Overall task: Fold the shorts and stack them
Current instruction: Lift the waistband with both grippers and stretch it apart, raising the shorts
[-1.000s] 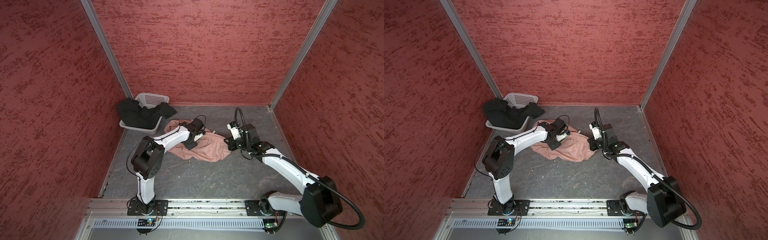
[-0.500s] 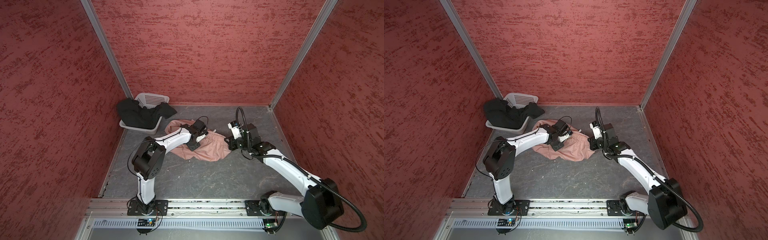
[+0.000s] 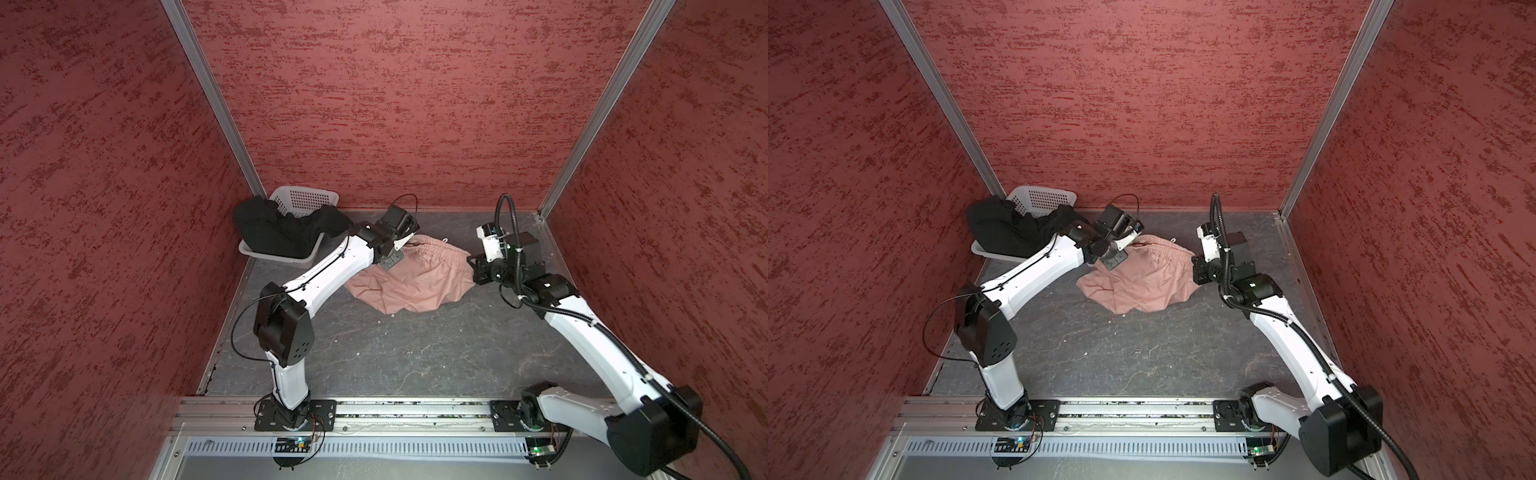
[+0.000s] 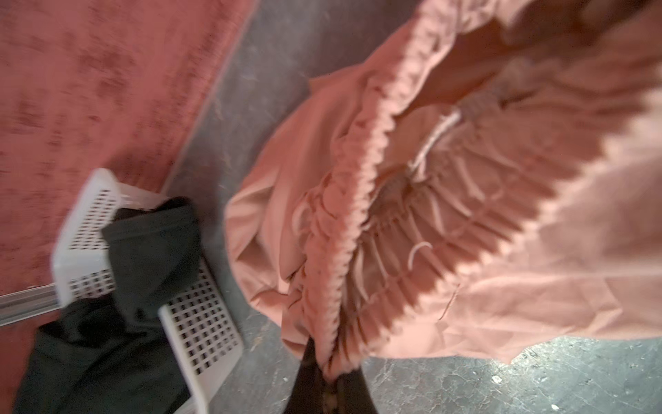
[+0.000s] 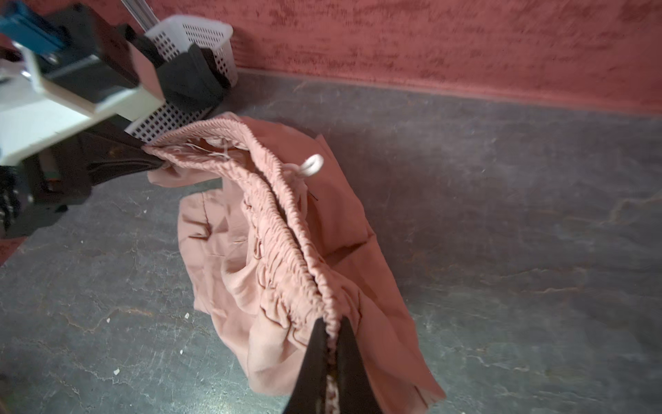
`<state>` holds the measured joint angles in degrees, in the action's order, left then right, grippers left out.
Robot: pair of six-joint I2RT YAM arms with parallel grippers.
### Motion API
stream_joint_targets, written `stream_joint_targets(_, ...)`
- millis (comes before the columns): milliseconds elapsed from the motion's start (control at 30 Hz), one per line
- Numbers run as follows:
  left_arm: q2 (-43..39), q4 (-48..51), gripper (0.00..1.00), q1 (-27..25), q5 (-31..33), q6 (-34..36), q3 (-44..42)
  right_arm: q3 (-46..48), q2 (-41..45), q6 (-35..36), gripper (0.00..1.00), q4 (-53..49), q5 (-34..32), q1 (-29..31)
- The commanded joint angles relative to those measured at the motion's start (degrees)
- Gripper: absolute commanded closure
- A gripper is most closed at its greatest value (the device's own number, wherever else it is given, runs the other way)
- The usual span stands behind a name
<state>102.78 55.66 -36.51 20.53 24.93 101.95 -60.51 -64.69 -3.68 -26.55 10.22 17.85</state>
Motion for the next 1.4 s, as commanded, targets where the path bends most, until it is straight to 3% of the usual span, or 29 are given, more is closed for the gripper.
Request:
stream_joint_targets(0,-5.0,6.4,1.0,-0.6,6.2,-0.1,5.2,-6.5,3.2,2.7,1.0,-4.7,-3.6,-1.1)
stream_joint_targets(167,-9.4,11.4,1.0,-2.2,10.5,-1.5,12.0,-15.6,5.4,3.3,1.0,-10.1,-5.3,-1.5)
stream_joint_targets(400,-16.5,19.3,1.0,-9.5,8.1,-3.6,17.2,-24.8,7.0,2.4,1.0,-17.9,-2.3,-1.6)
stream_joint_targets(533,-16.7,26.9,1.0,-9.9,9.7,-8.2,23.2,-30.7,4.8,0.8,1.0,-24.2,-6.1,-1.7)
stream_joint_targets(700,-6.3,34.3,1.0,-4.8,6.2,-9.4,35.4,-38.0,-4.7,1.2,1.0,-27.1,-11.3,-2.4)
stream_joint_targets(800,3.5,33.5,1.0,1.0,1.0,-7.6,43.2,-42.5,-12.9,2.8,1.0,-24.7,-10.6,-4.3)
stream_joint_targets(900,15.4,32.7,1.0,4.6,3.0,-4.9,55.9,-48.9,-21.3,3.5,1.0,-20.3,-8.2,-7.3)
stream_joint_targets(1033,17.8,17.6,1.0,7.0,5.5,0.0,55.1,-56.9,-30.1,6.2,1.0,-12.5,-8.3,-9.2)
stream_joint_targets(1100,16.4,5.7,1.0,8.0,10.4,2.0,52.5,-58.0,-32.4,7.6,1.0,-5.8,-6.0,-9.7)
stream_joint_targets(1200,12.7,-10.3,1.0,8.3,11.3,8.4,49.0,-61.4,-34.5,6.9,1.0,0.9,-1.4,-11.3)
stream_joint_targets(1367,9.3,-19.5,1.0,8.5,8.0,14.8,48.6,-58.2,-30.8,7.0,1.0,9.1,0.5,-14.6)
